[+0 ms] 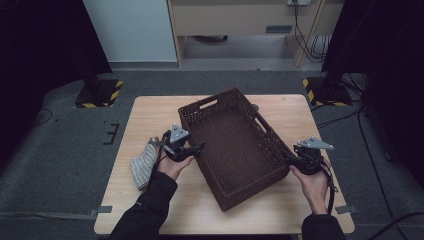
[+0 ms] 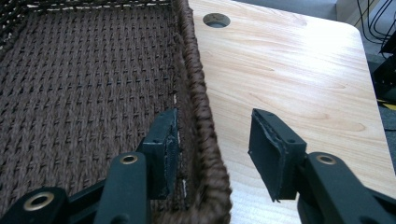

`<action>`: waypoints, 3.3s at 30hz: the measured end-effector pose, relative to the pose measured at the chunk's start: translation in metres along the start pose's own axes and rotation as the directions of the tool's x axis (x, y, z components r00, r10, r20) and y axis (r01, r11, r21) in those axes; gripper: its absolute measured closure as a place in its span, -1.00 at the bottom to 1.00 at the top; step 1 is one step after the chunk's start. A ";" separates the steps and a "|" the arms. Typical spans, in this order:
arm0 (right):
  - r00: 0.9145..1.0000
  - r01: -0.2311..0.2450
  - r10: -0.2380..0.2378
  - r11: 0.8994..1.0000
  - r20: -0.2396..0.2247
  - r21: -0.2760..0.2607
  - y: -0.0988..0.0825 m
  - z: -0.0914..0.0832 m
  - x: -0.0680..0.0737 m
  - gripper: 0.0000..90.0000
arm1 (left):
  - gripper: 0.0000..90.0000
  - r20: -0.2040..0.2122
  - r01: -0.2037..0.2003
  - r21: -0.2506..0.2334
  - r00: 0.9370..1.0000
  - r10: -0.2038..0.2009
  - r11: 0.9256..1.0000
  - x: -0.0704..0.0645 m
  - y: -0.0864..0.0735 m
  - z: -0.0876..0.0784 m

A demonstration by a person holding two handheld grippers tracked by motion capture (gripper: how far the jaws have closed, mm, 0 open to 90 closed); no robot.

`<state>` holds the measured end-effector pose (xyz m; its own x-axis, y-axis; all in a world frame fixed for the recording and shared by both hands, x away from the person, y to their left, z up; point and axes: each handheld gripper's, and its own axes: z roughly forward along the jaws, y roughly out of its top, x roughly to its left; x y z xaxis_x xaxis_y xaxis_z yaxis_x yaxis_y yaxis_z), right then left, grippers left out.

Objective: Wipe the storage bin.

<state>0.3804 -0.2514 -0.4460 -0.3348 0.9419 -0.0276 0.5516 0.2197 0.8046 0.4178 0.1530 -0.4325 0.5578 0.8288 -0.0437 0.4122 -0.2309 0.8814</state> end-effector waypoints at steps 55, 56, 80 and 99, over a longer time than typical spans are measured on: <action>0.999 -0.025 0.026 0.999 0.042 -0.029 0.003 -0.008 -0.014 0.42 | 0.13 0.026 -0.124 0.027 0.992 0.124 0.992 0.011 -0.006 0.012; 0.999 -0.027 0.029 0.999 0.044 -0.034 0.004 -0.006 -0.016 0.41 | 0.13 0.026 -0.122 0.020 0.992 0.122 0.992 0.010 -0.008 0.010; 0.996 -0.063 0.060 0.996 -0.064 -0.055 0.000 -0.014 0.011 0.07 | 0.03 0.061 -0.054 0.009 0.997 0.053 0.998 -0.014 -0.023 -0.016; 0.998 -0.057 0.057 0.997 0.006 -0.052 0.005 -0.002 0.002 0.20 | -0.13 -0.117 0.102 -0.034 0.988 -0.105 0.994 0.064 -0.023 -0.043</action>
<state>0.3811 -0.2492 -0.4411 -0.2977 0.9545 0.0147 0.5293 0.1522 0.8346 0.4128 0.2328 -0.4353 0.4233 0.9024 -0.0807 0.4423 -0.1281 0.8877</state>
